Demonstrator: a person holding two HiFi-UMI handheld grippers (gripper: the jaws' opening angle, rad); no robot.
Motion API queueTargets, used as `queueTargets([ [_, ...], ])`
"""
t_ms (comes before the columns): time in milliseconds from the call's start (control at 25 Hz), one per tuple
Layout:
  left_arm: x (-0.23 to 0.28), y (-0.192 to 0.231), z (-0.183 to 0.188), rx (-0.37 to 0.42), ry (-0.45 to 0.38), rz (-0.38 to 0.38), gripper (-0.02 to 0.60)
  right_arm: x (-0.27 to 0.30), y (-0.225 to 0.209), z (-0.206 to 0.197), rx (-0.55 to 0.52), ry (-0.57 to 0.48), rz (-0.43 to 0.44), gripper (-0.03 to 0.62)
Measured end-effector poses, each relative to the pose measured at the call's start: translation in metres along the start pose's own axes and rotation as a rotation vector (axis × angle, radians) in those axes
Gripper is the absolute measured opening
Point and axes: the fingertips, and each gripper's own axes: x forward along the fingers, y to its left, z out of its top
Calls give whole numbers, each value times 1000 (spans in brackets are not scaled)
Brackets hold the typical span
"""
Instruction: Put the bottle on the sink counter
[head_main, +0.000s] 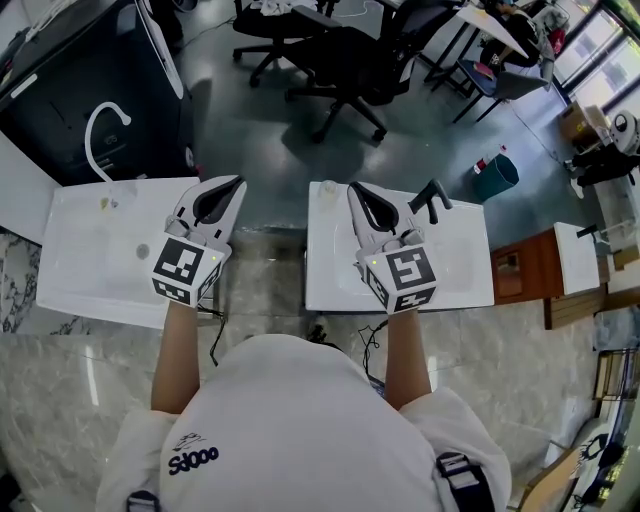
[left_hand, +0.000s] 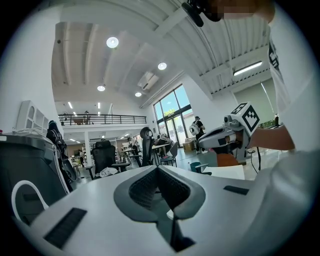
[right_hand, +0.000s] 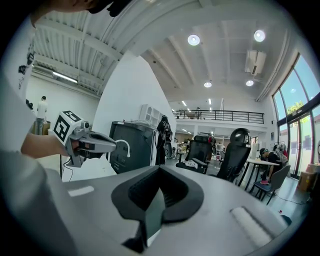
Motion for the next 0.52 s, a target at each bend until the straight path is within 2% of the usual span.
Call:
queueTargets([
  [240, 0, -4, 3, -1, -1, -18, 6, -3, 2, 2, 26, -15, -9, 8],
  [520, 1, -9, 1, -7, 6, -21, 6, -4, 3, 2, 4, -5, -8, 8],
])
